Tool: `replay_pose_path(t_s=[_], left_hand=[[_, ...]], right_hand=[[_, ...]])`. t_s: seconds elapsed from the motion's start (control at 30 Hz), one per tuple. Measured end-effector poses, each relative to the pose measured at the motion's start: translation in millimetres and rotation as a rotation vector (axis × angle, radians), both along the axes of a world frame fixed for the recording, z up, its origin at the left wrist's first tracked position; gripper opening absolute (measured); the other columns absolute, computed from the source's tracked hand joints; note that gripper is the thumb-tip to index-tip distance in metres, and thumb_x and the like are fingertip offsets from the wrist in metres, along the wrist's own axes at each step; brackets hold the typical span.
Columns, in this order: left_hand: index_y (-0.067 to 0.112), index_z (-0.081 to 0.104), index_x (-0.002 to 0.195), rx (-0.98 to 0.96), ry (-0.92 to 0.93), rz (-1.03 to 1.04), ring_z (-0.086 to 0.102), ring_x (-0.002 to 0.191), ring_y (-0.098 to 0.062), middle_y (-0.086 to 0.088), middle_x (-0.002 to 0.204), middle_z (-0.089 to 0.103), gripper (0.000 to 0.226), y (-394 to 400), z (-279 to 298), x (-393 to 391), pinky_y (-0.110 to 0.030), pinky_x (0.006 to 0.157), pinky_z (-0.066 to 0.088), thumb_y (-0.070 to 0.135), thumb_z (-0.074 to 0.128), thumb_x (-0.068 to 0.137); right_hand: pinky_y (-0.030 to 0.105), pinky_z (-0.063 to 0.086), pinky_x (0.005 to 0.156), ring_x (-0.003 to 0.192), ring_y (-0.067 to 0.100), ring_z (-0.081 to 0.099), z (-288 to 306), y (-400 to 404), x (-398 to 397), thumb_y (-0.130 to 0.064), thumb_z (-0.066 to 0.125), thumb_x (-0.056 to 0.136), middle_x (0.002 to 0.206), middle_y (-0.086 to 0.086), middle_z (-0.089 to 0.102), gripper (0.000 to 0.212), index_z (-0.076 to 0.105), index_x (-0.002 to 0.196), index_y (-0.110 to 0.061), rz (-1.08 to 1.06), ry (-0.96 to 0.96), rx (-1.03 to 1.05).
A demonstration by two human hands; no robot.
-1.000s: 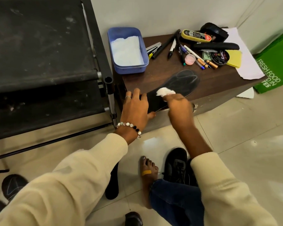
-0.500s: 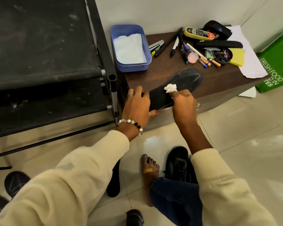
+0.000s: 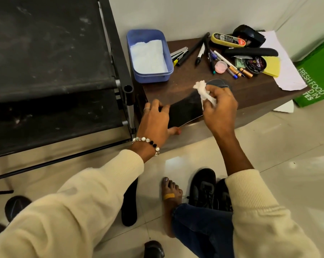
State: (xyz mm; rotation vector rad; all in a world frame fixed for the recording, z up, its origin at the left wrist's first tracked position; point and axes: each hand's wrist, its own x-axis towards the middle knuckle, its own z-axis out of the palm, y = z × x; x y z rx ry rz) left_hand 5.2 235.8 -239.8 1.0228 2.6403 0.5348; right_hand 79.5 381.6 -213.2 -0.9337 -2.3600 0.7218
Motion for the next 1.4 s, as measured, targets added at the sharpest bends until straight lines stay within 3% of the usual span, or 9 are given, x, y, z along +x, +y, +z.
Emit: replay_pose_path(t_s=[0.17, 0.53, 0.67, 0.77, 0.87, 0.97, 1.07, 1.3, 1.4], left_hand=[[0.014, 0.045, 0.138, 0.005, 0.000, 0.004, 0.034, 0.122, -0.026, -0.007, 0.132, 0.036, 0.078, -1.7, -0.7, -0.4, -0.033, 0.105, 0.038, 0.050, 0.075, 0.075], [0.013, 0.049, 0.135, 0.032, 0.006, 0.001, 0.036, 0.118, -0.025, -0.005, 0.128, 0.039, 0.072, -2.9, -1.6, -1.5, -0.030, 0.101, 0.036, 0.049, 0.074, 0.076], [0.014, 0.049, 0.134, 0.023, 0.003, 0.001, 0.036, 0.118, -0.024, -0.004, 0.127, 0.039, 0.072, -0.9, -1.0, -2.7, -0.030, 0.100, 0.037, 0.049, 0.074, 0.076], [0.013, 0.053, 0.129, 0.044, 0.018, 0.012, 0.037, 0.114, -0.025, -0.004, 0.125, 0.041, 0.066, -0.6, -2.5, -1.9, -0.030, 0.097, 0.038, 0.046, 0.075, 0.076], [0.014, 0.054, 0.130, 0.074, 0.036, 0.019, 0.039, 0.113, -0.025, -0.005, 0.124, 0.044, 0.063, -1.5, -3.3, -2.4, -0.033, 0.097, 0.042, 0.042, 0.075, 0.078], [0.014, 0.053, 0.131, 0.059, 0.011, 0.010, 0.038, 0.113, -0.025, -0.003, 0.124, 0.042, 0.069, -1.2, -2.5, -3.3, -0.030, 0.096, 0.039, 0.046, 0.076, 0.074], [0.014, 0.053, 0.131, 0.042, 0.006, 0.013, 0.037, 0.114, -0.023, -0.003, 0.123, 0.042, 0.071, -0.2, -2.1, -4.6, -0.029, 0.096, 0.038, 0.047, 0.076, 0.074], [0.012, 0.039, 0.142, 0.082, 0.027, 0.041, 0.040, 0.119, -0.025, -0.006, 0.131, 0.045, 0.080, 0.0, -0.9, -0.6, -0.028, 0.100, 0.033, 0.044, 0.074, 0.077], [0.009, 0.024, 0.149, 0.055, 0.019, 0.030, 0.039, 0.124, -0.026, -0.008, 0.137, 0.043, 0.097, 0.8, 0.4, -1.3, -0.029, 0.105, 0.029, 0.047, 0.075, 0.075]], right_hand=[[0.035, 0.042, 0.090, 0.109, 0.030, 0.045, -16.5, -17.5, -4.6, -0.007, 0.061, 0.087, 0.116, 0.014, 0.055, 0.029, 0.065, 0.116, -0.006, 0.163, -0.384, 0.338], [0.039, 0.045, 0.090, 0.109, 0.036, 0.054, -17.3, -13.7, -0.5, -0.002, 0.060, 0.083, 0.118, 0.020, 0.061, 0.034, 0.065, 0.117, -0.002, 0.444, -0.466, 0.328], [0.027, 0.036, 0.101, 0.122, 0.027, 0.044, -19.9, -7.7, -6.5, -0.010, 0.058, 0.091, 0.135, 0.016, 0.047, 0.042, 0.052, 0.133, -0.008, 0.195, -0.560, 0.262], [0.003, 0.037, 0.081, 0.106, 0.020, 0.051, -29.6, -29.4, -11.9, -0.002, 0.052, 0.089, 0.117, 0.017, 0.057, 0.029, 0.063, 0.115, 0.000, 0.263, -0.392, 0.130], [-0.003, 0.032, 0.070, 0.088, 0.000, 0.051, -35.3, -42.6, -6.5, 0.000, 0.049, 0.087, 0.100, 0.011, 0.060, 0.025, 0.068, 0.103, 0.002, 0.344, -0.329, 0.187], [0.008, 0.041, 0.079, 0.093, -0.008, 0.052, -33.2, -22.0, -5.1, -0.004, 0.055, 0.087, 0.109, 0.010, 0.062, 0.027, 0.067, 0.111, -0.003, 0.303, -0.327, 0.093], [0.037, 0.047, 0.085, 0.110, 0.032, 0.053, -34.0, -9.5, -13.0, 0.004, 0.062, 0.081, 0.115, 0.021, 0.062, 0.032, 0.065, 0.113, 0.003, 0.279, -0.373, 0.301], [0.021, 0.043, 0.079, 0.096, 0.023, 0.052, -44.9, -32.8, -10.5, 0.000, 0.055, 0.084, 0.102, 0.016, 0.059, 0.022, 0.069, 0.102, 0.001, 0.437, -0.251, 0.202], [0.037, 0.053, 0.076, 0.095, 0.031, 0.057, -44.8, -23.0, -3.4, -0.002, 0.065, 0.080, 0.104, 0.019, 0.062, 0.025, 0.068, 0.105, 0.001, 0.438, -0.287, 0.353]])
